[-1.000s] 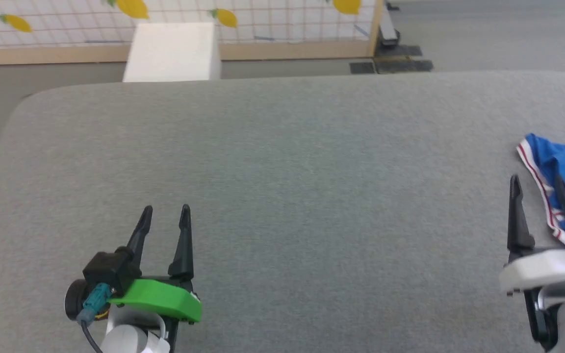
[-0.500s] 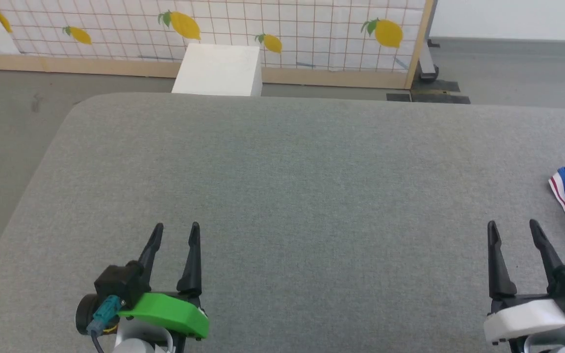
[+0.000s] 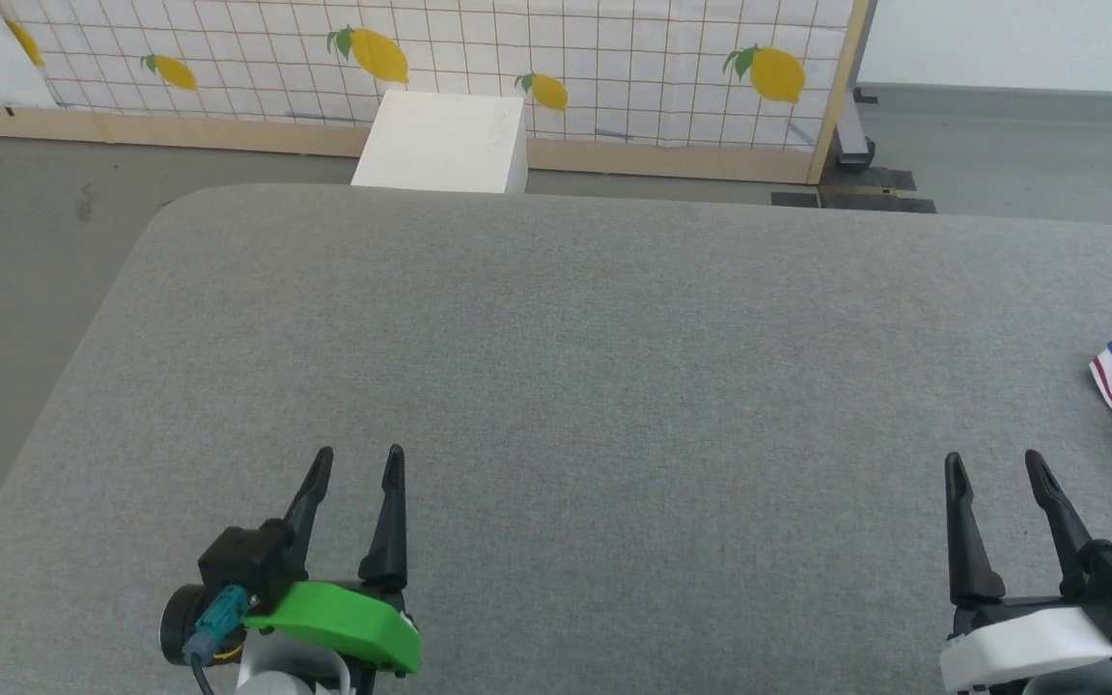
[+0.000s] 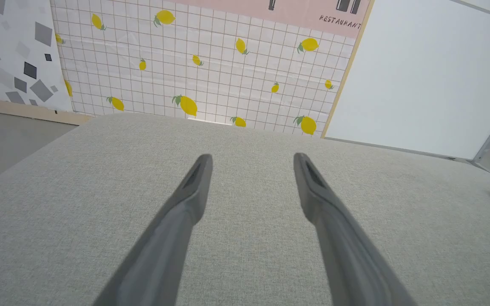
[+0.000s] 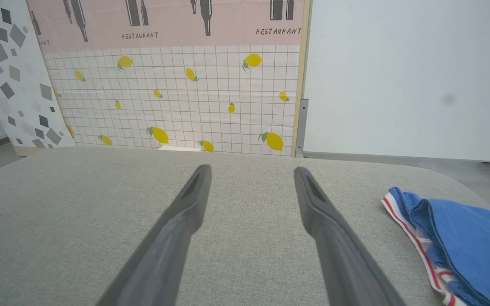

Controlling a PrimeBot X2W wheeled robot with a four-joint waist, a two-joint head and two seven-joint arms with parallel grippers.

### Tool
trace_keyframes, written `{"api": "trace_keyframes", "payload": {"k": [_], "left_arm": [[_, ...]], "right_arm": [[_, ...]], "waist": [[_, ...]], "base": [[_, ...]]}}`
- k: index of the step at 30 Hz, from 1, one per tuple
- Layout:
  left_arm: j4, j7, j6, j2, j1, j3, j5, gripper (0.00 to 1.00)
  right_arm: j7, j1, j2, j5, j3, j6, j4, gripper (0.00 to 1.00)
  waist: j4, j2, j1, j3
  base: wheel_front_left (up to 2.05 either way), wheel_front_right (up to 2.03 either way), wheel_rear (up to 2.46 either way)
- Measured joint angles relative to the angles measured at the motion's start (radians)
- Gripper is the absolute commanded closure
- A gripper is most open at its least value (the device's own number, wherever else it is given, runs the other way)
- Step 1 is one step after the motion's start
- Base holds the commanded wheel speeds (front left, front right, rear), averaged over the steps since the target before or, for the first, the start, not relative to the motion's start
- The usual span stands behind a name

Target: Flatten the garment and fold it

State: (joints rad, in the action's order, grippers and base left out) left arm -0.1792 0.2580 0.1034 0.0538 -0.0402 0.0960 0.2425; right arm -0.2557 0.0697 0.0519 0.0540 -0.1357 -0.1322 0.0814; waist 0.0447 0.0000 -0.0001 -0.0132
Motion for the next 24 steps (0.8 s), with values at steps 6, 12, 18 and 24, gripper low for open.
{"api": "trace_keyframes", "payload": {"k": [6, 12, 18, 24], "left_arm": [[-0.002, 0.0, 0.0, 0.0, 0.001, 0.001, 0.002, 0.0], [-0.005, 0.0, 0.0, 0.0, 0.001, 0.001, 0.004, 0.0], [-0.007, -0.001, 0.0, 0.0, 0.001, 0.002, 0.004, 1.0], [-0.007, -0.001, 0.0, 0.0, 0.0, 0.003, 0.004, 1.0]], "right_arm": [[0.0, 0.007, 0.0, 0.009, 0.002, 0.0, -0.001, 0.0], [0.0, 0.007, 0.0, 0.016, 0.007, 0.0, -0.001, 0.0], [0.0, 0.007, 0.0, 0.023, 0.008, 0.0, 0.001, 1.0], [0.0, 0.007, 0.0, 0.023, 0.008, 0.0, 0.001, 1.0]], "waist": [[0.002, 0.0, 0.0, 0.002], [0.002, 0.0, 0.0, 0.006], [0.002, 0.0, 0.0, 0.005], [0.002, 0.0, 0.0, 0.006]], "base": [[0.0, 0.0, 0.0], [0.0, 0.0, 0.0], [0.0, 0.0, 0.0], [0.0, 0.0, 0.0]]}}
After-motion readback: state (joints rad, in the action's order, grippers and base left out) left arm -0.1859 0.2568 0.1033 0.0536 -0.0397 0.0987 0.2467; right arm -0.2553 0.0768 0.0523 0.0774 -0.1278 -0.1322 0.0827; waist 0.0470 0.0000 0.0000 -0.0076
